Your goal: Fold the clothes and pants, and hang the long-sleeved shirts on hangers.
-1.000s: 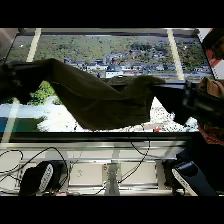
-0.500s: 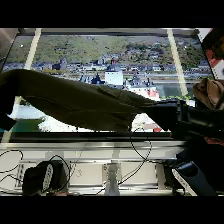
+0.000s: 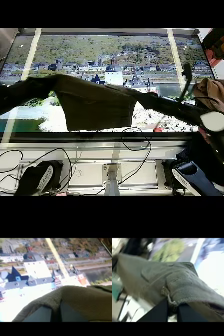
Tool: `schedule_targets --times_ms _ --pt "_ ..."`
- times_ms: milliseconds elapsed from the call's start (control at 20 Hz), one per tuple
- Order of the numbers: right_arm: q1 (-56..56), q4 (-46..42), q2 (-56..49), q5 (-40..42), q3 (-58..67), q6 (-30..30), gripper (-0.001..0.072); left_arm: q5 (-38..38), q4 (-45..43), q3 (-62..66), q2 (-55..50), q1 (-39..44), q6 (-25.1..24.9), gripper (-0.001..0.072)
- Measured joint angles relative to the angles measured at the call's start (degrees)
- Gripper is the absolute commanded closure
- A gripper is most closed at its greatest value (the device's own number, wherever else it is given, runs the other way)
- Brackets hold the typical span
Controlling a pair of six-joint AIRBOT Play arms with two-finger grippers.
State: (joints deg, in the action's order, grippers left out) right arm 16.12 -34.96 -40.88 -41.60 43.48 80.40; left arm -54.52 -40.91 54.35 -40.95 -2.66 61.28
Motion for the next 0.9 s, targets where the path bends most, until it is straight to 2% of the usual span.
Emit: schedule_targets --times_ms 100,200,400,500,600,700,800,900 --pt "0.0 0.15 -4.63 5.33 -0.44 -0.26 0.0635 6.54 0.81 -0.37 -6.47 5.4 -3.76 0.0668" --pt "0.0 0.31 -8.57 10.25 -0.59 -0.37 0.0635 16.13 1.51 -0.59 -12.55 10.86 -7.32 0.0668" --pt "0.0 0.31 -14.08 18.14 0.46 -0.52 0.0635 35.5 2.01 -0.74 -19.39 17.18 -10.34 0.0668" --pt "0.0 0.35 -16.11 21.51 1.11 -0.59 0.0635 41.11 2.12 -0.76 -21.22 18.43 -10.95 0.0668" --pt "0.0 0.2 -17.79 22.69 1.44 -0.59 0.0636 42.97 2.12 -0.79 -22.75 19.1 -11.37 0.0668" --pt "-0.02 -0.66 -19.04 22.25 1.6 -0.61 0.0636 41.77 2.08 -0.79 -24.17 19.32 -11.58 0.0668" --pt "-0.02 -2.16 -19.78 20.0 1.68 -0.61 0.0636 36.7 1.97 -0.79 -25.35 18.84 -10.84 0.067" --pt "-0.02 -4.02 -20.15 15.82 1.75 -0.59 0.0636 30.08 0.48 -0.79 -26.16 17.33 -8.07 0.0669"
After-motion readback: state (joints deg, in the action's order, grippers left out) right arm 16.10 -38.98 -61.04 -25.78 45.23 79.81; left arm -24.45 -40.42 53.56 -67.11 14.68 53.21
